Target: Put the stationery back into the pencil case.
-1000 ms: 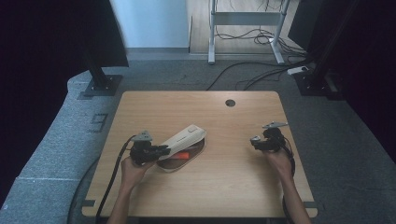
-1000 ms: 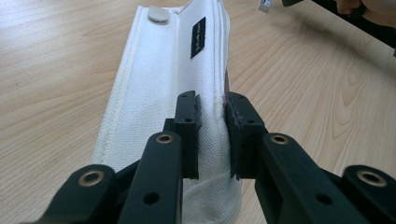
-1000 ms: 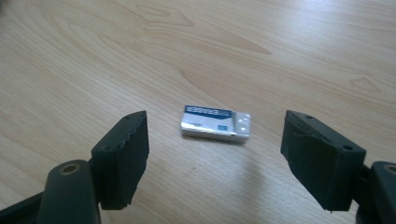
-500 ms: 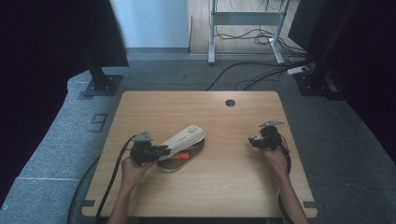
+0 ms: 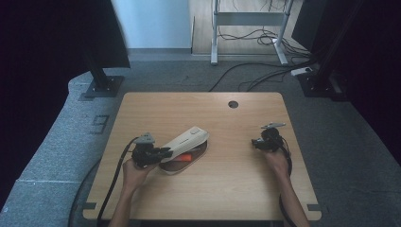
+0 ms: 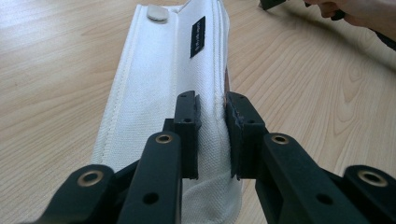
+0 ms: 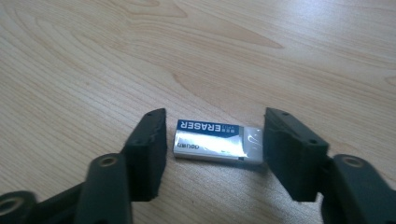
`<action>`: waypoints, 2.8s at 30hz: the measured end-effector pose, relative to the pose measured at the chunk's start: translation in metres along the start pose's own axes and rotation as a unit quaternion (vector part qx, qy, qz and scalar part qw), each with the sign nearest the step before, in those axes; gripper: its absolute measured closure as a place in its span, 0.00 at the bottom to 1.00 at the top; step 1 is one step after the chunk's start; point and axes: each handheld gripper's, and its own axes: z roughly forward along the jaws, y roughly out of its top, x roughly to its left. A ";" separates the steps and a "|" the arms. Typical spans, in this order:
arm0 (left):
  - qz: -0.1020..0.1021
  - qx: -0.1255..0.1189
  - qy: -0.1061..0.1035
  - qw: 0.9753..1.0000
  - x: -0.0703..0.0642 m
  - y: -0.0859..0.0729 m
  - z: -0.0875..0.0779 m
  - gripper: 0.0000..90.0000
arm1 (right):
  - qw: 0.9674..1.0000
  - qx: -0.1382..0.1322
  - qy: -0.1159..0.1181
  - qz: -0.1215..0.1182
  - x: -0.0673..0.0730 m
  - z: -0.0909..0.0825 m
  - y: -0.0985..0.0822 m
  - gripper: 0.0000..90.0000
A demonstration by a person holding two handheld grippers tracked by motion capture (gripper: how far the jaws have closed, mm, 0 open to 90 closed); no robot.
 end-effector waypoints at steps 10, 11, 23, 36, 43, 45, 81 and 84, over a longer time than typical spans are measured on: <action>0.000 0.000 0.001 1.000 0.000 0.000 0.000 0.84 | 1.000 0.000 -0.003 0.006 0.001 -0.002 -0.001 0.52; 0.000 -0.001 0.000 1.000 0.000 0.000 0.000 0.84 | 1.000 0.001 -0.003 0.005 0.001 -0.003 -0.001 0.52; -0.001 -0.002 0.001 1.000 0.000 0.000 0.000 0.84 | 1.000 -0.005 0.007 -0.009 0.007 -0.018 0.003 0.52; -0.002 -0.004 0.002 1.000 0.000 0.000 0.000 0.85 | 0.999 -0.020 0.029 -0.032 0.022 -0.035 0.010 0.52; -0.004 -0.005 0.002 1.000 0.000 0.000 0.000 0.85 | 0.997 -0.024 0.046 -0.049 0.035 -0.039 0.014 0.52; -0.007 -0.007 0.000 1.000 0.000 0.000 0.000 0.85 | 0.997 -0.024 0.050 -0.052 0.038 -0.038 0.015 0.52; -0.014 -0.011 -0.009 1.000 0.001 0.000 0.000 0.85 | 0.987 -0.030 0.122 -0.099 0.102 -0.017 0.041 0.52; -0.014 -0.011 -0.009 1.000 0.001 0.000 -0.001 0.85 | 0.986 -0.029 0.128 -0.103 0.109 -0.012 0.043 0.52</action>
